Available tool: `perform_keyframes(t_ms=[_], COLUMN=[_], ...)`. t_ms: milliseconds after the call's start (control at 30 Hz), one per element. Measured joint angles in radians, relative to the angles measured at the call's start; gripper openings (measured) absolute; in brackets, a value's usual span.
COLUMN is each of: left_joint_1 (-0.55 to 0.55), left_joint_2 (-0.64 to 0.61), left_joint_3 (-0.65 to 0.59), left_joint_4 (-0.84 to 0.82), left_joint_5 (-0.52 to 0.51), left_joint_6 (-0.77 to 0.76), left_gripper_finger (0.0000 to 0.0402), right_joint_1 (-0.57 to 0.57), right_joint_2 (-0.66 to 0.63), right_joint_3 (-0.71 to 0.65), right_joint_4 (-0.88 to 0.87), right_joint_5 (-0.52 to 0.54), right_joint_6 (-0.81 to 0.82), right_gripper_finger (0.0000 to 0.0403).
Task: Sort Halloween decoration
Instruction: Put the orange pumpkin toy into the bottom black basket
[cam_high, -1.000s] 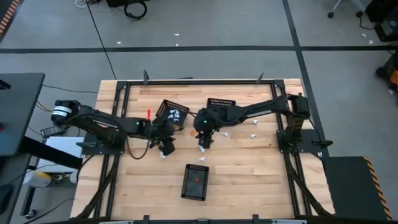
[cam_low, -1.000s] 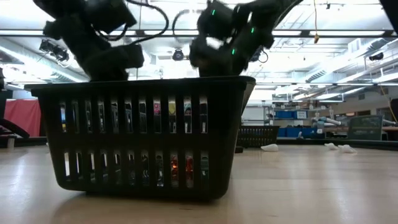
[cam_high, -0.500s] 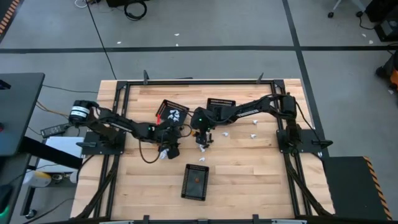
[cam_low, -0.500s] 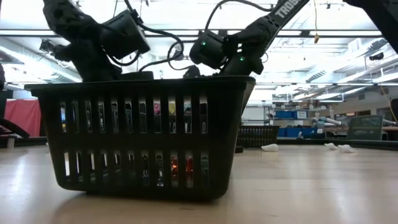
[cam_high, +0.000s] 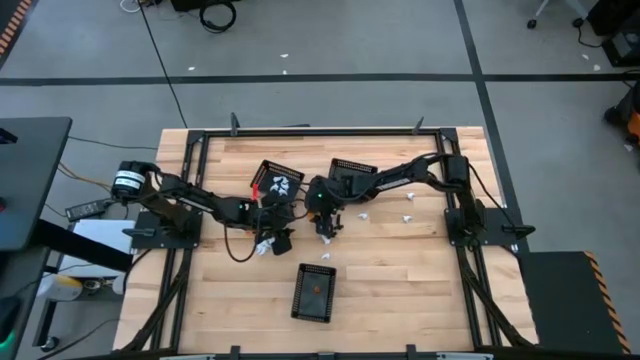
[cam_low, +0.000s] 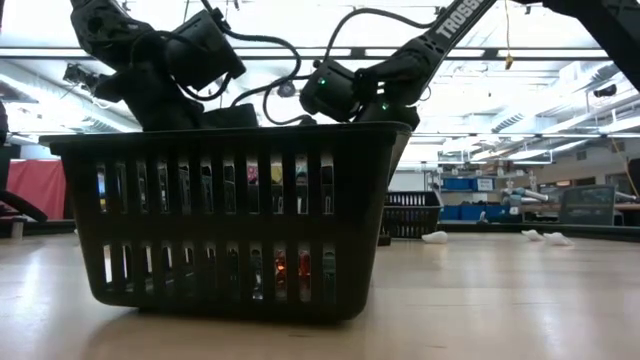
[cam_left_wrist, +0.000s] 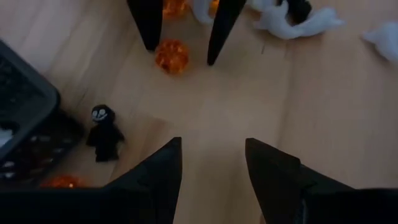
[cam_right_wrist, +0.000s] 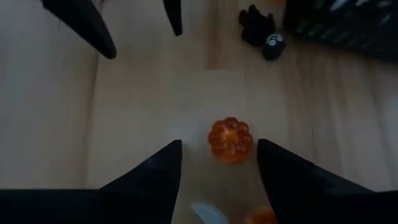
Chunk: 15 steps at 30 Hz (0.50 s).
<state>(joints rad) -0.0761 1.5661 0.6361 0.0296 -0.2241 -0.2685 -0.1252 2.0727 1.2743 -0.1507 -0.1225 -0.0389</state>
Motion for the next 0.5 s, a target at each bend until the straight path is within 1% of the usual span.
perform_keyframes(t_ms=[200,333,500], left_joint_1=[0.000,0.000,0.000], left_joint_2=[-0.003,-0.003,-0.004], left_joint_3=[0.000,0.000,0.000], left_joint_4=[0.024,0.026,0.027], left_joint_5=[0.000,0.000,0.000], left_joint_6=[0.000,-0.003,0.013], left_gripper_finger=[0.0185,0.0185,0.0185], right_joint_1=[0.022,0.032,0.038], right_joint_2=[-0.021,-0.026,-0.053], right_joint_3=[-0.003,-0.003,0.002], right_joint_4=[-0.036,-0.047,-0.073], right_joint_5=[-0.010,-0.034,-0.033], right_joint_6=[-0.043,-0.051,-0.044], right_gripper_finger=[0.0197,0.0195,0.0194])
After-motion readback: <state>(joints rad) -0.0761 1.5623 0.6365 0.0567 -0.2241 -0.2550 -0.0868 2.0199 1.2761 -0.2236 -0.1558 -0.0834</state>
